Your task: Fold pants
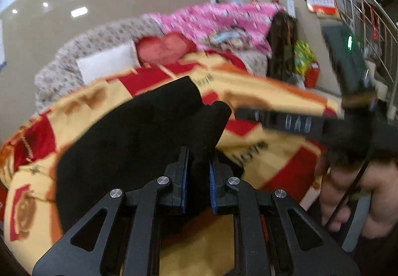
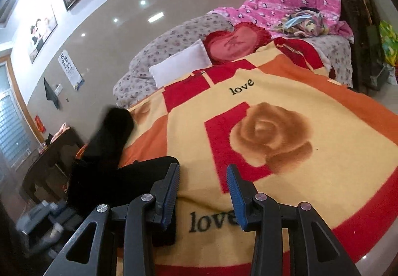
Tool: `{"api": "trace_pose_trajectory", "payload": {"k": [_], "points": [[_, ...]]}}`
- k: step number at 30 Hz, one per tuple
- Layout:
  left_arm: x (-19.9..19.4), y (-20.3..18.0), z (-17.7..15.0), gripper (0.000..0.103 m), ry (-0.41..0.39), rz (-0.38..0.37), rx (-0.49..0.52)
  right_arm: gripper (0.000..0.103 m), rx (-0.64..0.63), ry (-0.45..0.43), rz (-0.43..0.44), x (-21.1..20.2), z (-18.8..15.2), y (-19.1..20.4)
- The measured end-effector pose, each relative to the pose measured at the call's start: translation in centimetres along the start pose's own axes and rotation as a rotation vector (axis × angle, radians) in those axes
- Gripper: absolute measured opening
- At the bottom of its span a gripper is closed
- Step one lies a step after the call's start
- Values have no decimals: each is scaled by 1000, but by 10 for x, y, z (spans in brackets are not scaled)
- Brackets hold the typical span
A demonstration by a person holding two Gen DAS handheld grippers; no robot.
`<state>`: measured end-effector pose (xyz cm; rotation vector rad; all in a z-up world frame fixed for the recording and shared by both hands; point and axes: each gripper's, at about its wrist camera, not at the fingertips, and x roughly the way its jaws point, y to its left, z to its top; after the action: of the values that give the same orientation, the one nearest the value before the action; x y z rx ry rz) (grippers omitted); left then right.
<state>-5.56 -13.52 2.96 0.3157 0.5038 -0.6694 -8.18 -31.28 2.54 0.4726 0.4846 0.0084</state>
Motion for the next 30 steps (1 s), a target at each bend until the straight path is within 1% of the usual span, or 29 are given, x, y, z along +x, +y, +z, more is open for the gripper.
{"api": "trace_pose_trajectory", "payload": {"k": [1, 2, 6, 9, 12, 13, 14, 15, 17, 19, 21, 22, 23, 25, 26, 27, 29, 30], "points": [[6, 2, -4, 15, 28, -19, -16, 38, 0, -2, -2, -1, 0, 0], [6, 6, -6, 18, 32, -39, -45, 38, 1, -5, -3, -1, 1, 0], [-1, 14, -6, 21, 46, -73, -108, 38, 9, -12, -3, -1, 2, -4], [-22, 20, -9, 22, 36, -114, -165, 38, 11, -20, -5, -2, 2, -4], [-54, 39, -18, 22, -4, -177, -260, 38, -10, -64, -18, -10, 4, -1], [-66, 47, -22, 29, -21, -191, -301, 38, -26, -83, -22, -13, 5, 1], [-75, 55, -25, 42, -43, -212, -343, 38, -45, -103, -21, -17, 6, 4], [-81, 62, -26, 45, -68, -233, -385, 38, -68, -119, -14, -20, 7, 9], [-83, 70, -24, 46, -102, -239, -414, 38, -105, -130, -9, -21, 7, 16], [-73, 71, -17, 46, -85, -240, -425, 38, -111, -123, -6, -18, 5, 19], [-71, 66, -14, 46, -78, -264, -407, 38, -88, -109, -7, -15, 4, 17], [-72, 60, -15, 46, -75, -254, -379, 38, -77, -103, 2, -15, 5, 15], [-73, 59, -16, 46, -71, -238, -368, 38, -69, -96, 29, -15, 4, 14], [-78, 59, -21, 46, -72, -188, -348, 38, -70, -73, 116, -20, 1, 15], [-81, 61, -25, 46, -84, -156, -343, 38, -89, -61, 142, -25, -2, 19], [-86, 63, -29, 46, -101, -114, -349, 38, -122, -56, 168, -31, -6, 25], [-92, 75, -37, 46, -122, -26, -396, 38, -183, -22, 224, -41, -17, 37], [-94, 83, -41, 46, -134, 3, -428, 38, -164, 12, 257, -44, -24, 38]]}}
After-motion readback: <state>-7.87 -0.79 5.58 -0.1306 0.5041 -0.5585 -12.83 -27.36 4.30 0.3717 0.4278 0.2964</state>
